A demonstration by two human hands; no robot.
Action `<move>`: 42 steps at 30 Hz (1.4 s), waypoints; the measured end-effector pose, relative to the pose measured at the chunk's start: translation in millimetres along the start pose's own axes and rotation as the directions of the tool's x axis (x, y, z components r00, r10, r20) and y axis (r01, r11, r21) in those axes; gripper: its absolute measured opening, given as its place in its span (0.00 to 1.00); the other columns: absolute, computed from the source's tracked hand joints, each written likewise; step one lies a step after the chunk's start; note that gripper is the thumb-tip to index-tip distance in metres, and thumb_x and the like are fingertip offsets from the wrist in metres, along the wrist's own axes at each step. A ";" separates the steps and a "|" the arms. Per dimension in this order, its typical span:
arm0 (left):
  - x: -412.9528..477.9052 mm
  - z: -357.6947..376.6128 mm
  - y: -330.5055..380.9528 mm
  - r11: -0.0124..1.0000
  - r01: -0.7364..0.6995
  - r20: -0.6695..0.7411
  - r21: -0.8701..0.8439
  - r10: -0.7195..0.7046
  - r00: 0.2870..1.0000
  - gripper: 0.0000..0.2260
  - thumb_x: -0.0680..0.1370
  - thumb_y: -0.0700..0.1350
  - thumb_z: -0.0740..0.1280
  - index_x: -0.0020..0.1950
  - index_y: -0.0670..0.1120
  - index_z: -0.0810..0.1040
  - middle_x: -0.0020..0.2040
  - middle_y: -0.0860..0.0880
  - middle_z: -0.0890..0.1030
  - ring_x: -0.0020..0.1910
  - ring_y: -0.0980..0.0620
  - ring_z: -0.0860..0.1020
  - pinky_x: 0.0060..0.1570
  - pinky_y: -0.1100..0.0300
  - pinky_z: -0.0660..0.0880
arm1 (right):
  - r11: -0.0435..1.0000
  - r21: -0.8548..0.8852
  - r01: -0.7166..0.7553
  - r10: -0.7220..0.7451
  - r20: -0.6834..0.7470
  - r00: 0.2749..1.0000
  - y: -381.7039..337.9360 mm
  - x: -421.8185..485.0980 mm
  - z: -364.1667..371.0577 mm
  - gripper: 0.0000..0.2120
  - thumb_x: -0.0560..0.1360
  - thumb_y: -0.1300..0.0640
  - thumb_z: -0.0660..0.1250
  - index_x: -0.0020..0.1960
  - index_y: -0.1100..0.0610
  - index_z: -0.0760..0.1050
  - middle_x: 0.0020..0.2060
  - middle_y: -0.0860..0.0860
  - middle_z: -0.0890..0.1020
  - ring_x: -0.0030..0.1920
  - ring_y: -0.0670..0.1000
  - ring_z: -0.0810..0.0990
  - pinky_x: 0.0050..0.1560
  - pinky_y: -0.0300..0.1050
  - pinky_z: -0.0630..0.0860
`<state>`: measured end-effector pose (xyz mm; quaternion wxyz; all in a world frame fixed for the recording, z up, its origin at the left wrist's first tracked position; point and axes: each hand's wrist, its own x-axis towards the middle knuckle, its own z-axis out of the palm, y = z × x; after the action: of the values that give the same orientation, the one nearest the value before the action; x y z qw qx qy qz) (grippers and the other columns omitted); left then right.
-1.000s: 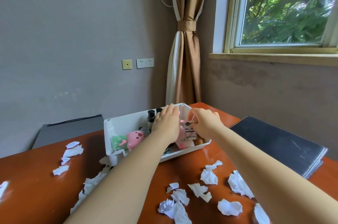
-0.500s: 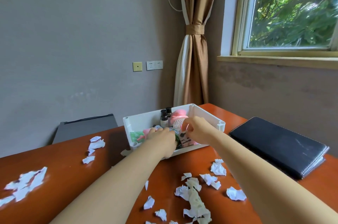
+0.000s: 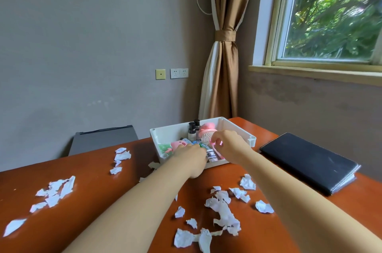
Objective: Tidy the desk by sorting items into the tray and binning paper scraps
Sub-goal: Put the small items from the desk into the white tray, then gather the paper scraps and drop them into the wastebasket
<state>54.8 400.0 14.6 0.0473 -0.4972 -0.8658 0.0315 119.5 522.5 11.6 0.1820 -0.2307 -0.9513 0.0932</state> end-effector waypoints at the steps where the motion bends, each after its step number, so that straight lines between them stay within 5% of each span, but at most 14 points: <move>1: -5.1 -4.9 -0.4 1.000 -0.013 -0.009 -0.023 0.012 1.000 0.14 0.81 0.45 0.54 0.63 0.45 0.72 0.64 0.43 0.73 0.62 0.42 0.71 0.61 0.49 0.67 | 1.000 -0.007 0.001 -0.001 0.004 1.000 -1.9 -5.2 -5.5 0.12 0.77 0.60 0.61 0.58 0.53 0.78 0.50 0.55 0.83 0.47 0.56 0.81 0.49 0.50 0.81; 6: -42.3 -33.8 -3.1 0.984 -0.045 0.005 -0.170 0.047 0.999 0.15 0.82 0.49 0.53 0.63 0.46 0.72 0.64 0.44 0.74 0.61 0.43 0.73 0.60 0.50 0.70 | 0.998 -0.028 0.052 -0.050 0.065 0.997 -14.3 -36.1 -35.4 0.12 0.77 0.60 0.60 0.55 0.51 0.78 0.49 0.54 0.82 0.46 0.55 0.80 0.46 0.53 0.81; 13: -118.0 -63.4 -3.2 0.962 -0.087 0.004 -0.259 0.091 0.996 0.12 0.81 0.48 0.55 0.60 0.47 0.74 0.57 0.47 0.76 0.49 0.51 0.74 0.46 0.60 0.70 | 0.991 -0.033 0.131 -0.123 0.171 0.977 -48.8 -98.7 -82.8 0.12 0.77 0.59 0.63 0.58 0.51 0.78 0.54 0.52 0.81 0.51 0.53 0.80 0.51 0.45 0.80; 17: -169.2 -77.1 -4.4 0.963 -0.086 -0.004 -0.257 0.088 0.996 0.14 0.81 0.49 0.56 0.61 0.46 0.76 0.54 0.48 0.75 0.50 0.49 0.76 0.48 0.56 0.73 | 0.987 -0.025 0.161 -0.150 0.239 0.959 -74.9 -142.8 -106.5 0.11 0.77 0.57 0.63 0.58 0.51 0.77 0.53 0.51 0.80 0.51 0.53 0.80 0.50 0.42 0.79; 23: -245.4 -73.7 -4.8 0.952 -0.009 0.039 -0.305 0.022 0.999 0.16 0.81 0.52 0.57 0.67 0.52 0.72 0.66 0.50 0.74 0.60 0.51 0.75 0.58 0.56 0.74 | 0.985 0.024 0.171 -0.167 0.385 0.908 -121.5 -216.9 -126.1 0.13 0.79 0.59 0.58 0.58 0.63 0.77 0.53 0.59 0.80 0.55 0.59 0.78 0.55 0.49 0.73; 29: -317.3 -60.3 -5.8 0.957 -0.010 0.088 -0.289 0.037 0.995 0.17 0.81 0.53 0.56 0.68 0.52 0.69 0.68 0.52 0.71 0.63 0.53 0.72 0.63 0.55 0.71 | 0.971 0.149 0.185 -0.227 0.352 0.908 -130.5 -272.0 -95.4 0.11 0.77 0.58 0.60 0.55 0.53 0.78 0.46 0.48 0.79 0.44 0.48 0.78 0.40 0.37 0.75; 34: -370.8 -37.5 -10.0 0.942 0.067 0.061 -0.330 -0.049 0.997 0.18 0.81 0.53 0.55 0.71 0.54 0.65 0.71 0.55 0.66 0.67 0.53 0.67 0.68 0.55 0.66 | 0.957 0.237 0.166 -0.236 0.303 0.923 -130.0 -309.4 -51.7 0.10 0.77 0.51 0.60 0.57 0.50 0.75 0.55 0.47 0.78 0.58 0.51 0.76 0.57 0.46 0.74; 38: -416.2 -10.7 -17.3 0.949 0.189 0.009 -0.254 -0.193 0.981 0.22 0.80 0.58 0.51 0.74 0.55 0.58 0.75 0.58 0.57 0.74 0.54 0.54 0.72 0.56 0.51 | 0.983 0.148 0.111 -0.146 0.249 0.957 -144.7 -339.8 -21.8 0.23 0.76 0.39 0.58 0.68 0.45 0.65 0.71 0.47 0.64 0.72 0.52 0.60 0.71 0.55 0.60; 42: -457.0 22.6 -27.7 0.923 0.332 -0.023 -0.195 -0.343 0.939 0.28 0.77 0.64 0.48 0.75 0.57 0.52 0.77 0.57 0.50 0.76 0.55 0.46 0.74 0.51 0.43 | 0.984 0.141 0.110 -0.144 0.256 0.956 -166.4 -358.0 -1.8 0.38 0.65 0.26 0.48 0.71 0.43 0.58 0.76 0.48 0.54 0.76 0.53 0.49 0.73 0.57 0.51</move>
<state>257.5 -9.0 -28.2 0.0294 -0.3438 -0.9357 -0.0731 349.0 207.6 -51.8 0.0728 -0.1427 -0.9722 0.1705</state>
